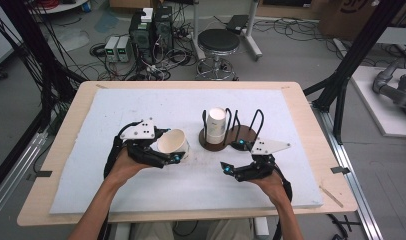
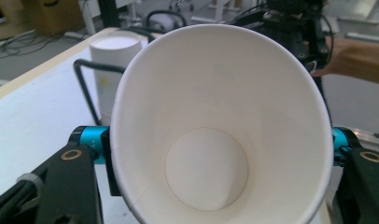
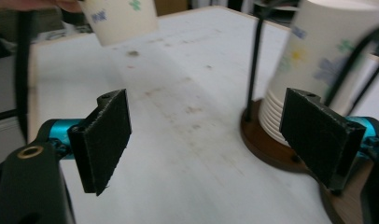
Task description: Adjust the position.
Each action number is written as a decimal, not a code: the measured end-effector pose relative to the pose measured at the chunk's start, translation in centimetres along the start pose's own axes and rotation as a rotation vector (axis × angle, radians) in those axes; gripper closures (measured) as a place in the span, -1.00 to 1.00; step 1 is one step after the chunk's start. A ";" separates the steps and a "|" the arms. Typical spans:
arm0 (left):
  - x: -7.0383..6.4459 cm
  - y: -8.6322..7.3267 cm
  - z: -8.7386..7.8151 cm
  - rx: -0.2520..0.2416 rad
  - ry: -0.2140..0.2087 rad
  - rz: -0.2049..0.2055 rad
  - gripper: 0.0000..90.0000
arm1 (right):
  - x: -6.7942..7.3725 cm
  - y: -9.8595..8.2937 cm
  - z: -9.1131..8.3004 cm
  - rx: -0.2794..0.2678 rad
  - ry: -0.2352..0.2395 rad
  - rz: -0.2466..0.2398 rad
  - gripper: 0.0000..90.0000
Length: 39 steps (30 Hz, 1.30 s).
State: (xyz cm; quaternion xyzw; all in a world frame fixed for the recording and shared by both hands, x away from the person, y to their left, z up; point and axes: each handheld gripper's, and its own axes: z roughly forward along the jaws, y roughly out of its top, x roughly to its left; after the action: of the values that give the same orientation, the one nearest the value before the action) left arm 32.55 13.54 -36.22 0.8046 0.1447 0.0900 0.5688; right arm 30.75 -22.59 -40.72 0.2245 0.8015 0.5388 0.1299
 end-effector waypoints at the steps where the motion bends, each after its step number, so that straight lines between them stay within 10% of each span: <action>1: 0.0 0.0 0.0 0.000 0.000 0.000 -0.30 | 0.0 0.0 0.0 0.000 0.000 0.000 -0.62; 6: 0.1 0.2 -0.2 0.061 0.058 0.006 -0.30 | -0.6 -1.5 -0.7 0.002 -0.110 0.041 -0.62; 20: 0.6 0.6 -0.5 0.194 0.118 0.008 -0.30 | -1.4 -4.4 -1.1 -0.006 -0.233 0.110 -0.62; 39: 1.3 0.5 -0.4 0.266 0.137 -0.008 -0.30 | -0.7 -4.9 -0.6 0.013 -0.304 0.104 -0.62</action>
State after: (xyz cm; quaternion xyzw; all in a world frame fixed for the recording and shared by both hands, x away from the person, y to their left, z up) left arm 33.73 14.21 -35.62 0.8644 0.1971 0.1221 0.4462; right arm 30.03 -25.02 -45.00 0.3455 0.7634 0.4994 0.2201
